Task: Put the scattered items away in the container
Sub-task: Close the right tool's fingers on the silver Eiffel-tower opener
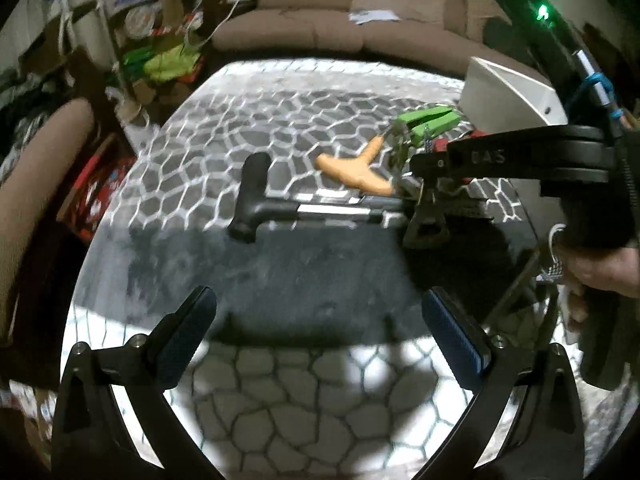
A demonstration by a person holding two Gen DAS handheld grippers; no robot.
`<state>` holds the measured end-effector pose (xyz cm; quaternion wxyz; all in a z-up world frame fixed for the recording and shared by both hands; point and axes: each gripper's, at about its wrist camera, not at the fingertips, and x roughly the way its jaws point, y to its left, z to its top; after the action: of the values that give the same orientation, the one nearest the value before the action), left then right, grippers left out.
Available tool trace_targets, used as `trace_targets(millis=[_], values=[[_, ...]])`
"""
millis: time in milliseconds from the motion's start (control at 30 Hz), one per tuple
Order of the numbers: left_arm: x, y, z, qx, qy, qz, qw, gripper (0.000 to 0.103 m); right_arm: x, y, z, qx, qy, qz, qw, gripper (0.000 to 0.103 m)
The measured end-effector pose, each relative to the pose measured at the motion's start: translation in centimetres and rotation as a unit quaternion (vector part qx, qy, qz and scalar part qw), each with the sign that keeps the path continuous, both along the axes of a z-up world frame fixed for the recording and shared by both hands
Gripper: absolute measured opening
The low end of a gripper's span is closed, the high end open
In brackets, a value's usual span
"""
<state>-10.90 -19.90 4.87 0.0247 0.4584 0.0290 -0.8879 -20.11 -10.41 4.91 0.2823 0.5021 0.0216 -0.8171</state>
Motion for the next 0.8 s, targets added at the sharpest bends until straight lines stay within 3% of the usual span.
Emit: trace_targets(millis=[67,200,333,433,533,600,733,800], values=[[-0.5,0.6,-0.2,-0.002,0.026,-0.029,0.9992,0.101,0.1,0.3,0.1,-0.005,-0.002,0.000,1.000,0.009],[-1.8,1.8,-0.8,0.019,0.038,-0.100,0.9941,0.080,0.4,1.1,0.5,-0.038,-0.010,0.002,0.999,0.009],[-2.6,2.3,-1.1,0.015,0.058,-0.146,0.9875,0.078,0.7,1.3,0.7,-0.043,-0.012,0.020,0.999,0.009],[-3.6,2.2,-1.9,0.035,0.046,-0.193,0.9795,0.077,0.5,1.6,0.9,-0.056,-0.019,0.022,0.998,0.009],[-4.3,2.1,-2.5,0.040,0.042,-0.214,0.9752,0.061,0.4,1.5,0.8,-0.057,-0.022,0.030,0.998,0.009],[-4.6,2.2,-2.8,0.045,0.038,-0.232,0.9710,0.044,0.4,1.6,0.8,-0.061,-0.025,0.035,0.997,0.009],[-5.4,2.8,-3.4,0.033,0.034,-0.283,0.9580,0.041,0.5,1.8,0.7,-0.065,-0.028,0.043,0.997,0.009],[-5.6,2.8,-3.1,0.047,0.038,-0.302,0.9513,0.041,0.5,2.0,0.7,-0.069,-0.032,0.045,0.996,0.009]])
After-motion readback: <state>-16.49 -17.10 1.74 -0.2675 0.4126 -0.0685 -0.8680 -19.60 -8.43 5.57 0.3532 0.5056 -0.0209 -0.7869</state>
